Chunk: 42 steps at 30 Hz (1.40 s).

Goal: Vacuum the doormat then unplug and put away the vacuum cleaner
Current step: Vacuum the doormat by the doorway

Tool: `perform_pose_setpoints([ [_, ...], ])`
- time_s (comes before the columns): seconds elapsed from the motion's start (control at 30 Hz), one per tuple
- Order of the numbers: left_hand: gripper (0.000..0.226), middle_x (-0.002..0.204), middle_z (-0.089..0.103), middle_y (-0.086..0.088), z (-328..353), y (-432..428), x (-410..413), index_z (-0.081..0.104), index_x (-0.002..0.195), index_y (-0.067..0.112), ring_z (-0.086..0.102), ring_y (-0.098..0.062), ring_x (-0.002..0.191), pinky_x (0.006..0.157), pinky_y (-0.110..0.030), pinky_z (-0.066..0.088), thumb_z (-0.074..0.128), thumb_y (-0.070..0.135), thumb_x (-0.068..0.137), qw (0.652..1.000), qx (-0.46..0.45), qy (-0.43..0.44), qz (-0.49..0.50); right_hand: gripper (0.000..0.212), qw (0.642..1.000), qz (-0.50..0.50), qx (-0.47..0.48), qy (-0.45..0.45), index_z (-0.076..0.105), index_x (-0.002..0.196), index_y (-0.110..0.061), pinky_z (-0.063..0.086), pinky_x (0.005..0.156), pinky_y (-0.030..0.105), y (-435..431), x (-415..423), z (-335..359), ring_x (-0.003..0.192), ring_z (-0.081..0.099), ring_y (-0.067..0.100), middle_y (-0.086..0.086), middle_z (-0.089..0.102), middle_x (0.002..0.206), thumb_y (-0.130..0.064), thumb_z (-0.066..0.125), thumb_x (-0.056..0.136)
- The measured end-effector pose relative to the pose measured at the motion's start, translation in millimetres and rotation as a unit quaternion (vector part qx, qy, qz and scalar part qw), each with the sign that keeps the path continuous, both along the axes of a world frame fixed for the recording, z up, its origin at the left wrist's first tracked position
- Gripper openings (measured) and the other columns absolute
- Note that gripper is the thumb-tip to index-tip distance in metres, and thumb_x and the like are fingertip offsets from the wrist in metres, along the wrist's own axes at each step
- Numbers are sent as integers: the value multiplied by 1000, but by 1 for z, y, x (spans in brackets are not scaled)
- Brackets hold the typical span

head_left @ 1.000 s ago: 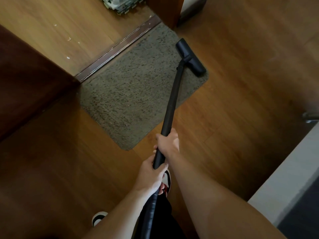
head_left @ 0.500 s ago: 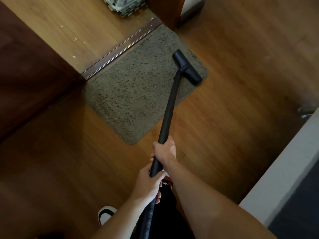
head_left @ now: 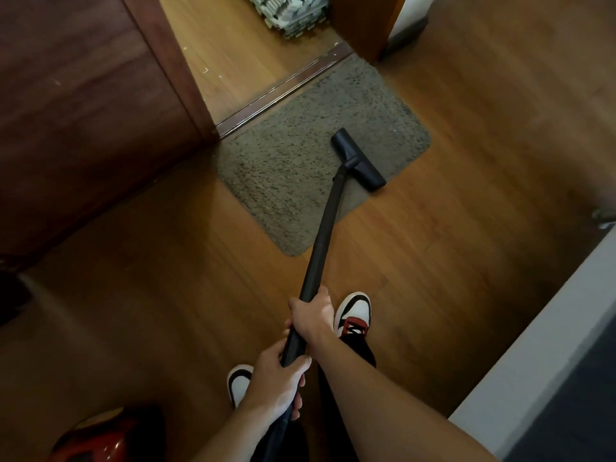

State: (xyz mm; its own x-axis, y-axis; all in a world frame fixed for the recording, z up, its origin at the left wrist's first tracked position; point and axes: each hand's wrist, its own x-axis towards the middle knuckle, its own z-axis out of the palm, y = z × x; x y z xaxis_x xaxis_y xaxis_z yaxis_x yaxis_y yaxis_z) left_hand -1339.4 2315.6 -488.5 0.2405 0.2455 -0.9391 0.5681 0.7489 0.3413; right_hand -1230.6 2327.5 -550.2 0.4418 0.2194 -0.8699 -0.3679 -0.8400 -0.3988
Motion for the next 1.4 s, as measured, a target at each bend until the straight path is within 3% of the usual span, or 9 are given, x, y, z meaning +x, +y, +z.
perform_pose_setpoints([
  [0.23,13,68,60,-8,6,-4,-51,64,96,12,53,-19,45,45,-29,47,61,24,97,1000,-7,0,-10,35,1000,-15,14,4,42,124,-15,53,45,30,-7,-54,2,44,60,16,15,63,80,-11,60,94],
  [0.53,7,66,59,-6,5,-2,-43,63,92,16,53,-18,45,44,-29,46,61,23,95,1000,13,-6,3,29,999,-20,28,-1,46,117,-17,53,46,31,-1,-45,3,45,60,18,13,61,72,-11,61,93],
  [0.87,7,66,58,-9,-18,12,43,62,93,15,52,-19,43,43,-28,46,61,21,96,998,61,-9,-13,23,998,-39,44,-8,49,106,-17,52,46,30,16,37,-23,41,56,17,15,58,77,-11,63,89],
  [1.13,4,67,55,-13,-45,50,146,62,93,16,48,-24,39,40,-29,44,62,18,96,998,53,-21,-10,21,997,-52,50,-25,51,105,-20,61,52,42,51,142,-44,45,58,18,11,60,73,-12,62,89],
  [1.4,12,65,47,-17,-54,73,221,58,91,8,41,-26,39,40,-31,41,63,18,96,998,45,-53,-13,23,994,-89,48,-35,52,109,-12,55,50,35,72,220,-46,43,57,19,10,58,67,-11,62,89],
])
